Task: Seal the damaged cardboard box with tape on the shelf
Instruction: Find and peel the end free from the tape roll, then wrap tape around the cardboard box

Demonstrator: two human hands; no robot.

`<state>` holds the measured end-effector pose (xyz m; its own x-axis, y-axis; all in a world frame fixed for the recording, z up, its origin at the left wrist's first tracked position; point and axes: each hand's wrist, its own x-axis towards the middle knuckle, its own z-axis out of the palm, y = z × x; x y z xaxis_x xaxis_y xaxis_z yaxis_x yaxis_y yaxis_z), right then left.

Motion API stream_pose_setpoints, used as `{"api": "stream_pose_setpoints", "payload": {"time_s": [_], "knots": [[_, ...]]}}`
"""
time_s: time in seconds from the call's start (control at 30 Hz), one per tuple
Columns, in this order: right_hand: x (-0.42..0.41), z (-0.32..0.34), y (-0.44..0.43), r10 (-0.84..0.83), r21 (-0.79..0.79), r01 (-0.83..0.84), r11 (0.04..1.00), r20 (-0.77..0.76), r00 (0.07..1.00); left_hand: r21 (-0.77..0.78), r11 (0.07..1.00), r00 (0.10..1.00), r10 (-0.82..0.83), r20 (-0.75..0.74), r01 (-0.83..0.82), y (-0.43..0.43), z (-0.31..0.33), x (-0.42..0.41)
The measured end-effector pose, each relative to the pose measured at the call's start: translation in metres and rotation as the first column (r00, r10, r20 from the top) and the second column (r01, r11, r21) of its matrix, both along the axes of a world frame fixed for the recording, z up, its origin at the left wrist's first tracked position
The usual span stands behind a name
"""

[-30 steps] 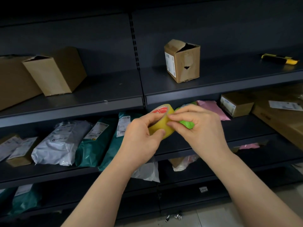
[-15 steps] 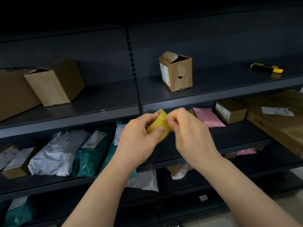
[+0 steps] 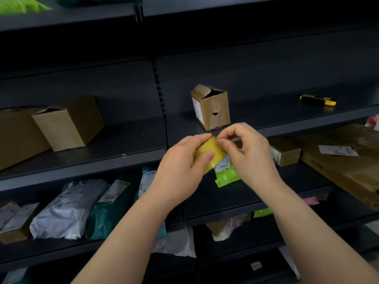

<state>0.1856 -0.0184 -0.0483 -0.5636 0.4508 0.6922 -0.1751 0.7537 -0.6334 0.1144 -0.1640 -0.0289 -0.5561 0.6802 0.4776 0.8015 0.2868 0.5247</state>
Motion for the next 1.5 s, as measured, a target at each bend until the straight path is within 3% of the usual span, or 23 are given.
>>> {"api": "stream_pose_setpoints", "payload": {"time_s": [0.1, 0.2, 0.33, 0.6, 0.93, 1.03, 1.1, 1.23, 1.4, 1.5], "knots": [[0.0, 0.003, 0.01, -0.07, 0.053, 0.068, 0.996, 0.028, 0.997, 0.025, 0.999, 0.999, 0.046, 0.012, -0.046, 0.013, 0.004, 0.002], [-0.003, 0.008, 0.022, -0.051, 0.009, 0.051, 0.999, -0.011, 0.999, 0.036, 0.994, 0.994, 0.098, 0.057, -0.101, 0.029, 0.01, 0.0], [-0.006, 0.022, 0.045, 0.03, -0.044, -0.035, 0.998, -0.097, 0.995, -0.047, 0.958, 0.956, 0.276, -0.097, -0.282, 0.049, 0.014, -0.008], [-0.034, 0.047, 0.115, 0.261, -0.078, -0.252, 0.964, 0.128, 0.957, 0.106, 0.961, 0.953, 0.23, 0.197, -0.254, 0.1, 0.004, -0.024], [-0.072, 0.078, 0.169, 0.4, 0.035, -0.421, 0.906, 0.248, 0.882, 0.076, 0.943, 0.921, 0.297, 0.252, -0.325, 0.145, 0.014, -0.032], [-0.076, 0.084, 0.175, 0.435, 0.104, -0.478, 0.872, 0.283, 0.855, 0.174, 0.939, 0.925, 0.237, 0.296, -0.297, 0.144, 0.023, -0.041], [-0.079, 0.087, 0.177, 0.45, 0.134, -0.508, 0.851, 0.313, 0.836, 0.268, 0.898, 0.929, 0.296, 0.223, -0.35, 0.142, 0.03, -0.063], [-0.086, 0.092, 0.18, 0.437, 0.147, -0.522, 0.84, 0.385, 0.813, 0.096, 0.896, 0.9, 0.435, -0.005, -0.433, 0.139, 0.041, -0.112], [-0.099, 0.094, 0.179, 0.407, 0.195, -0.492, 0.849, 0.354, 0.842, -0.012, 0.969, 0.95, 0.239, -0.2, -0.246, 0.151, 0.038, -0.149], [-0.11, 0.096, 0.18, 0.346, 0.214, -0.437, 0.874, 0.358, 0.867, -0.045, 0.987, 0.975, 0.146, -0.17, -0.156, 0.16, 0.041, -0.16]]}}
